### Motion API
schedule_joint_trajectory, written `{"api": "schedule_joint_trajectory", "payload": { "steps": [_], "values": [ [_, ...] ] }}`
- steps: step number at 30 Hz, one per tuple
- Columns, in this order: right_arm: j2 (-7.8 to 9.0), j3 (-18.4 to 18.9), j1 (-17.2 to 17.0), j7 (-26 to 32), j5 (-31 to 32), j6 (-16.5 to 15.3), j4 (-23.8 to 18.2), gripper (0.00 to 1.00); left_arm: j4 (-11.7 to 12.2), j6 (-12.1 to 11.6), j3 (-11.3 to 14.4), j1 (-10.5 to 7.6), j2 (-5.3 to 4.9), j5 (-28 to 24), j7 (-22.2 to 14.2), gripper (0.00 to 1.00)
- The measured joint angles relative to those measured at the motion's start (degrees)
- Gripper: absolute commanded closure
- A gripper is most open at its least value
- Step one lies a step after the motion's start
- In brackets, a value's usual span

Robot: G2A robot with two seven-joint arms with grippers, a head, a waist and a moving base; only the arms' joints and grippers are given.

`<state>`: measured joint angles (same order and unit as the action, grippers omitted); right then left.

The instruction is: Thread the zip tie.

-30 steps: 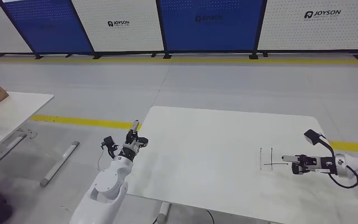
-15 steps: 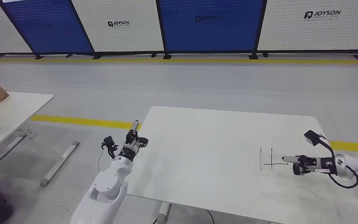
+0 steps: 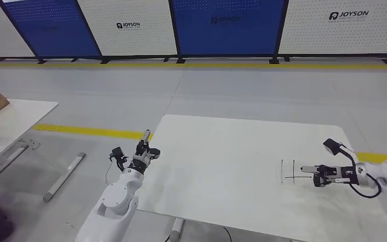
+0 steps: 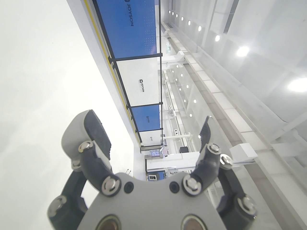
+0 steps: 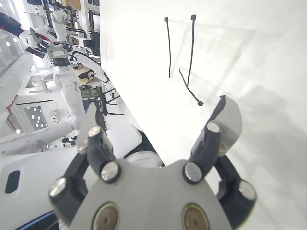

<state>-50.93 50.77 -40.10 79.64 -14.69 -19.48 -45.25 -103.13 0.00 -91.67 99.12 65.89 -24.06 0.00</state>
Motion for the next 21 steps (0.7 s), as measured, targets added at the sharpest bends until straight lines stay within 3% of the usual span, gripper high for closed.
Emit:
{"api": "schedule_joint_trajectory", "payload": {
  "steps": [9,21],
  "values": [
    [-0.02,0.10,-0.98,-1.22,0.02,0.84,-0.93,0.00,0.00,0.00,0.00,0.00,0.00,0.00,0.00,0.00],
    [-1.17,-0.49,0.23,-2.35,-0.04,3.06,3.12,0.00,0.00,0.00,0.00,0.00,0.00,0.00,0.00,0.00]
  ]
}}
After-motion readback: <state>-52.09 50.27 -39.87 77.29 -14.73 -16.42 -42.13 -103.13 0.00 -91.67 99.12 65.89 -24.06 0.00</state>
